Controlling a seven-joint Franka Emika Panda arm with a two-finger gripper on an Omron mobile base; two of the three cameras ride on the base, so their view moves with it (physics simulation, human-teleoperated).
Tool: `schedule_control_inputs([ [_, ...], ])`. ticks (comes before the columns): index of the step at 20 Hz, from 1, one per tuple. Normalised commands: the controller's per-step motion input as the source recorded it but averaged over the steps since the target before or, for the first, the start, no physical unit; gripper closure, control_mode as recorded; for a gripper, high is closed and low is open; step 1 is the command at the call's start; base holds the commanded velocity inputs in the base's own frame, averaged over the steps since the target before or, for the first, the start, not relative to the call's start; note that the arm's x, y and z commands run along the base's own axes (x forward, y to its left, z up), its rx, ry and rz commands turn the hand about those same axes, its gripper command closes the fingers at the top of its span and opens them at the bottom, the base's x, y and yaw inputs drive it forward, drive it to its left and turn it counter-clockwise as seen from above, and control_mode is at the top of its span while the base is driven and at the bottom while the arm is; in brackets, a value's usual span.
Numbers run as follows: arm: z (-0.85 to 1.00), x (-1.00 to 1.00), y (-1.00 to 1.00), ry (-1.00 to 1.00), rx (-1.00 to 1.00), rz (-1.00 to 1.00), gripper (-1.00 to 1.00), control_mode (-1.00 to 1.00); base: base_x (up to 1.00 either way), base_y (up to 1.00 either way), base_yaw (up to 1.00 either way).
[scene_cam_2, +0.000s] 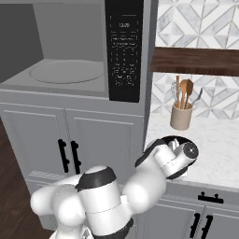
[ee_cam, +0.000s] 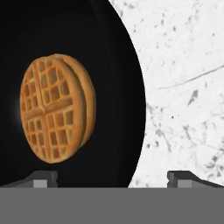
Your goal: Open the microwave, place the bowl with waffle inside the microwave, then close the microwave door and turn it on.
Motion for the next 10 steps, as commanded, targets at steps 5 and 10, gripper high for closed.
schedule_control_inputs([
  [5,-0.06,0.11,-0.03,0.08,0.04,0.0,-1.0,-1.0,0.0,0.0,0.0],
  [10,-0.14,0.13,-0.02,0.05,0.01,0.0,-1.0,-1.0,0.0,0.0,0.0],
])
